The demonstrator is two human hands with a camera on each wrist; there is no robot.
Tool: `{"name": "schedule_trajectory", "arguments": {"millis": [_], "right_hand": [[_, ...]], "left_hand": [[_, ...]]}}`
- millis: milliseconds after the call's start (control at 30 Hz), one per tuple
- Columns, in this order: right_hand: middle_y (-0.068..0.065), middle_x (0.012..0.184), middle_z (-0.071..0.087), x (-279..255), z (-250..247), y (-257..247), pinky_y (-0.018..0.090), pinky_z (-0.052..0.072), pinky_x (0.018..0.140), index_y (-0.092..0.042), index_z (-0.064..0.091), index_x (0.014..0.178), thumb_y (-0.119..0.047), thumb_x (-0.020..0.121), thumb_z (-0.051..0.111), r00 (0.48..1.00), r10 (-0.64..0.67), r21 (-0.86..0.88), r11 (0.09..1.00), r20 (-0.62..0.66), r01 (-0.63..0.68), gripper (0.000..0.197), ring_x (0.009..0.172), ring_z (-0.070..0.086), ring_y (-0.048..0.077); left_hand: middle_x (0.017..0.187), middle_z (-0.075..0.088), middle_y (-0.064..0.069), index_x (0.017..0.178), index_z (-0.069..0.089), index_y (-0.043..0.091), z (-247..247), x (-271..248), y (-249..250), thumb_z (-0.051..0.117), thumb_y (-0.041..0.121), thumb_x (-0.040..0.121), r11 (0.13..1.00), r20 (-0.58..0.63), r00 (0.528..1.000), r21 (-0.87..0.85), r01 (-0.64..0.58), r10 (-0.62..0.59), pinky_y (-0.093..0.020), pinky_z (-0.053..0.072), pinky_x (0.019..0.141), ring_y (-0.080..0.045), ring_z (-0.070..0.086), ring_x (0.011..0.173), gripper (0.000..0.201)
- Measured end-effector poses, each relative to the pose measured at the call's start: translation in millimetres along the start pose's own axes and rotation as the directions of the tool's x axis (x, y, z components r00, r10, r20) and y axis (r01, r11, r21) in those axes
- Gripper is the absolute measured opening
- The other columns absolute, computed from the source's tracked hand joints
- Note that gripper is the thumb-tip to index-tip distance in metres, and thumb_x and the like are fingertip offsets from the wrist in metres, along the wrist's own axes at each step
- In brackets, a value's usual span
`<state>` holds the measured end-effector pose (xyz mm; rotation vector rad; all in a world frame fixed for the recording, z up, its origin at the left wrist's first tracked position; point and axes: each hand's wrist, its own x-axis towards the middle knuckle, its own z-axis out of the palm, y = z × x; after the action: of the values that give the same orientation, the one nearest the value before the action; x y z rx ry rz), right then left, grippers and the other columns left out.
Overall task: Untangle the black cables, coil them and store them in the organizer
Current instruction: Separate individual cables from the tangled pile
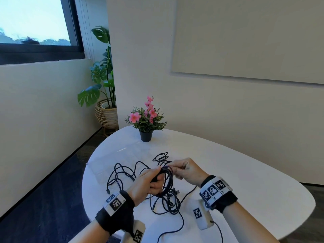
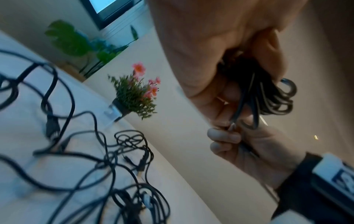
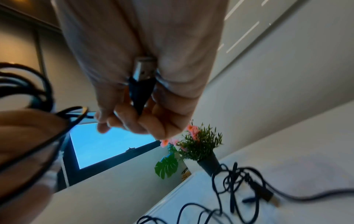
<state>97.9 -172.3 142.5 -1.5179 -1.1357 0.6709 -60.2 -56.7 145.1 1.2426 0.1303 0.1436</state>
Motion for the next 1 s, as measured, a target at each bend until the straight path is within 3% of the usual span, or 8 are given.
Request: {"name": "schedule_trajectory", "arguments": {"millis": [133, 267, 467, 567, 667, 733, 867, 1000], "right_hand": [[-0.003, 0.069, 0.054, -7.8, 16.0, 13.5, 0.019, 0.037, 0.057, -0.003, 0.069, 0.105, -0.006, 0.094, 0.054, 0.997, -0.019, -0.101, 0.995, -0.073, 0.012, 0.019, 0.053, 0.043, 0.001], [-0.002, 0.079, 0.062, -20.7, 34.3, 10.6, 0.023, 0.047, 0.071, -0.009, 0.071, 0.103, -0.017, 0.091, 0.056, 0.938, -0.282, -0.415, 0.892, -0.200, 0.179, 0.021, 0.075, 0.058, 0.007], [-0.008, 0.079, 0.064, -36.9, 41.0, -5.0, 0.013, 0.046, 0.068, -0.011, 0.071, 0.091, -0.018, 0.090, 0.059, 0.836, -0.517, -0.465, 0.795, -0.184, 0.390, 0.014, 0.073, 0.058, -0.001], [-0.003, 0.079, 0.064, -35.5, 45.8, -10.2, 0.011, 0.041, 0.065, -0.013, 0.070, 0.090, -0.016, 0.090, 0.060, 0.841, -0.520, -0.455, 0.791, -0.146, 0.410, 0.011, 0.070, 0.054, 0.002], [-0.005, 0.090, 0.057, -26.4, 39.5, -3.2, 0.013, 0.040, 0.064, -0.024, 0.067, 0.103, -0.013, 0.090, 0.059, 0.809, -0.447, -0.396, 0.870, -0.381, 0.294, 0.018, 0.078, 0.054, 0.006], [-0.009, 0.109, 0.053, -19.6, 29.9, 4.6, 0.018, 0.045, 0.077, -0.034, 0.057, 0.117, -0.011, 0.094, 0.052, 0.853, -0.275, -0.282, 0.946, -0.444, 0.158, 0.033, 0.098, 0.054, 0.006], [-0.021, 0.140, 0.034, -10.1, 19.2, 16.4, 0.029, 0.032, 0.109, -0.031, 0.039, 0.139, -0.032, 0.094, 0.045, 0.946, -0.169, -0.316, 0.946, -0.277, 0.077, 0.045, 0.132, 0.032, 0.000], [-0.016, 0.125, 0.051, -6.8, 15.6, 11.4, 0.019, 0.039, 0.093, -0.026, 0.052, 0.130, -0.048, 0.093, 0.047, 0.987, -0.095, -0.375, 0.926, -0.133, 0.039, 0.043, 0.115, 0.045, -0.009]], "left_hand": [[0.059, 0.026, 0.003, 0.076, 0.039, 0.011, -0.8, 6.1, 3.7, 0.034, 0.031, 0.099, 0.951, -0.139, 0.987, -0.286, -0.115, 0.078, -0.016, 0.021, 0.042, -0.006, 0.023, 0.047, 0.031], [0.060, 0.031, 0.004, 0.080, 0.041, 0.012, -6.3, 14.4, 1.1, 0.027, 0.029, 0.102, 0.951, -0.303, 0.950, -0.265, -0.156, 0.072, -0.018, 0.028, 0.050, -0.007, 0.030, 0.049, 0.031], [0.056, 0.027, 0.006, 0.076, 0.038, 0.018, -25.1, 17.8, -2.0, 0.025, 0.032, 0.104, 0.933, -0.482, 0.876, -0.324, -0.157, -0.021, -0.018, 0.030, 0.049, -0.006, 0.028, 0.043, 0.033], [0.057, 0.026, 0.006, 0.078, 0.039, 0.017, -22.1, 13.9, -3.0, 0.025, 0.031, 0.104, 0.944, -0.465, 0.885, -0.303, -0.128, -0.029, -0.016, 0.031, 0.043, -0.006, 0.026, 0.044, 0.033], [0.059, 0.025, 0.006, 0.078, 0.041, 0.016, -16.1, 10.2, -1.5, 0.027, 0.031, 0.103, 0.946, -0.408, 0.913, -0.300, -0.122, -0.012, -0.015, 0.031, 0.042, -0.005, 0.025, 0.045, 0.032], [0.058, 0.027, 0.006, 0.078, 0.042, 0.015, -16.0, 8.0, 0.7, 0.029, 0.031, 0.103, 0.944, -0.353, 0.935, -0.317, -0.096, -0.024, -0.015, 0.028, 0.044, -0.005, 0.024, 0.045, 0.032], [0.059, 0.028, 0.006, 0.077, 0.043, 0.014, -17.4, 2.3, 7.4, 0.039, 0.032, 0.095, 0.954, -0.188, 0.981, -0.298, -0.002, -0.056, -0.015, 0.022, 0.044, -0.004, 0.025, 0.047, 0.026], [0.063, 0.030, 0.004, 0.078, 0.045, 0.014, -14.6, -2.2, 14.8, 0.040, 0.033, 0.093, 0.975, -0.091, 0.993, -0.216, 0.054, -0.075, -0.018, 0.020, 0.047, -0.006, 0.027, 0.049, 0.025]]}}
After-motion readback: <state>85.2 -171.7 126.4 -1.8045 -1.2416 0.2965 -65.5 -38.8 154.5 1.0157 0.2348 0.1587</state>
